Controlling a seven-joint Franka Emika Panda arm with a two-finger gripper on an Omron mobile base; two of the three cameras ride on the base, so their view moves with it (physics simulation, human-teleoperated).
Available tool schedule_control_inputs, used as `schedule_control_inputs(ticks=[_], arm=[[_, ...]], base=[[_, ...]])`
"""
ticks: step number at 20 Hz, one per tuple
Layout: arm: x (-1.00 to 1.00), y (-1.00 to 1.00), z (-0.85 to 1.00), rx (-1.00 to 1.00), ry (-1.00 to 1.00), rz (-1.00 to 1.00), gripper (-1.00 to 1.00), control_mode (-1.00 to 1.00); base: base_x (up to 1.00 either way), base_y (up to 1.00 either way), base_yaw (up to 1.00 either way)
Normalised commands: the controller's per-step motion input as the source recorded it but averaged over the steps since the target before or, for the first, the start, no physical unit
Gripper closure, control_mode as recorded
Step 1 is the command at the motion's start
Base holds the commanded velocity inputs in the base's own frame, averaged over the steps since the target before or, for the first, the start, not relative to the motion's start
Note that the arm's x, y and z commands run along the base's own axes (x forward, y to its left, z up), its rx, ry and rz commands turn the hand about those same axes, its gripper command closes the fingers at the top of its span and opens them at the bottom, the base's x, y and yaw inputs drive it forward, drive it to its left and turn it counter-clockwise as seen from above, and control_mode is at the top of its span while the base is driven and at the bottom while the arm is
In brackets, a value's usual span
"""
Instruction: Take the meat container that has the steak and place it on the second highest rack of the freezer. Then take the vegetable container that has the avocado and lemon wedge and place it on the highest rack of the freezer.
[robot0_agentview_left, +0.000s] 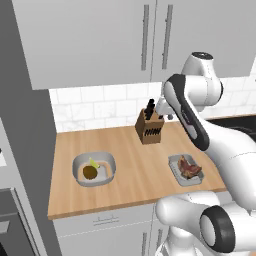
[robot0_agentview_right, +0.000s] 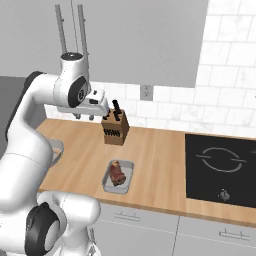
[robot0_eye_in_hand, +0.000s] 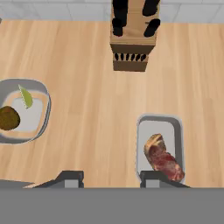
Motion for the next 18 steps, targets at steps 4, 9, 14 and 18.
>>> schedule_control_inputs(ticks=[4, 9, 14, 18], arm=[[-0.25, -0.02, -0.07, 0.03, 0.03, -0.02, -1.00, -1.00], [-0.33, -0.17, -0.36, 0.10, 0.18, -0.15, -1.00, -1.00], [0.09, 0.00, -0.34, 0.02, 0.31, -0.09, -1.00, -1.00], [0.30, -0.08, -0.07, -0.02, 0.29, -0.09, -1.00, -1.00]], base=[[0.00, 0.00, 0.00], [0.00, 0.00, 0.00], [0.00, 0.00, 0.00], [0.00, 0.00, 0.00]])
